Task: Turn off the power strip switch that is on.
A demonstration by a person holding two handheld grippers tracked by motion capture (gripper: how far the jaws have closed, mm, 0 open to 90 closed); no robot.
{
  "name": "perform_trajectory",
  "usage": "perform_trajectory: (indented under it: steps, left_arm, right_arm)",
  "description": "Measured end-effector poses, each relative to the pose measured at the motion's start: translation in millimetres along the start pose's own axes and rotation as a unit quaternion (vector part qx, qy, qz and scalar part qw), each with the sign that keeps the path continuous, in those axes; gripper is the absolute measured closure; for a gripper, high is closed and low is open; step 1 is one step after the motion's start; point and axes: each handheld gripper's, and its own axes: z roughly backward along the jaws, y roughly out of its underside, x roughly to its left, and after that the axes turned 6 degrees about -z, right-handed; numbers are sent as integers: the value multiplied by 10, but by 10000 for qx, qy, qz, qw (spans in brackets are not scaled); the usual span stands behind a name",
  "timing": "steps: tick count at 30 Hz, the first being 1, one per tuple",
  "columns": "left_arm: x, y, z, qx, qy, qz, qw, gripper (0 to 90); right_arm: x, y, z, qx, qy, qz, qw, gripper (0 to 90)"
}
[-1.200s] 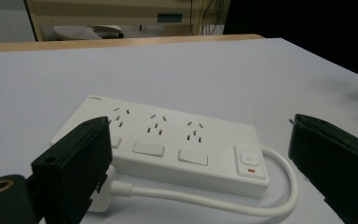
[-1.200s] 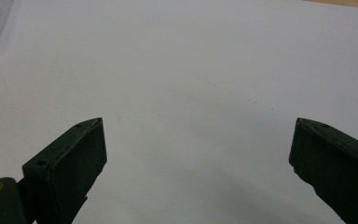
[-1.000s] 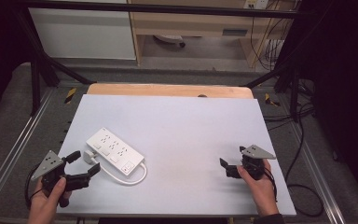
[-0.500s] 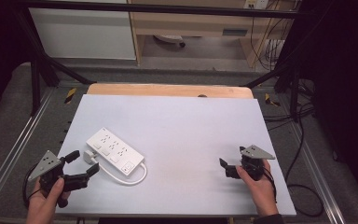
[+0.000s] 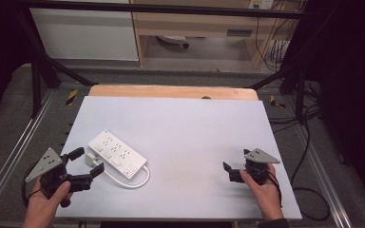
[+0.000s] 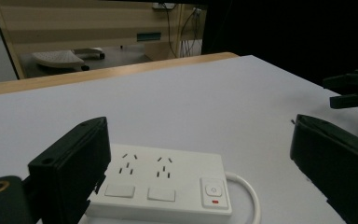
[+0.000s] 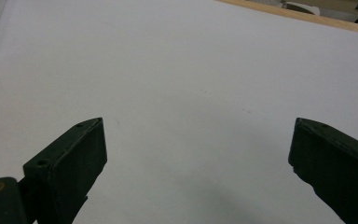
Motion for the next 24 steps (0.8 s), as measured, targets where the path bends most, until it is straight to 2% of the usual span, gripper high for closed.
perform_trajectory:
  steps: [15, 17, 19, 21, 24]
  left_arm:
    - [30, -485, -264, 152, 56, -107, 9998, 52]
    - [40, -501, -298, 147, -26, -69, 9999, 52]
    - [44, -477, -315, 146, -203, -96, 9996, 55]
    - [40, -433, -339, 273, -126, -96, 9995, 64]
    - [48, -382, -342, 193, -139, -41, 9997, 59]
  right_arm:
    - [0, -3, 12, -51, -54, 7, 10000, 46]
    - [2, -4, 15, -50, -53, -4, 10000, 46]
    - [1, -3, 19, -58, -39, 6, 10000, 46]
    - [1, -4, 21, -60, -30, 12, 10000, 46]
    - [3, -10, 21, -67, -47, 25, 10000, 46]
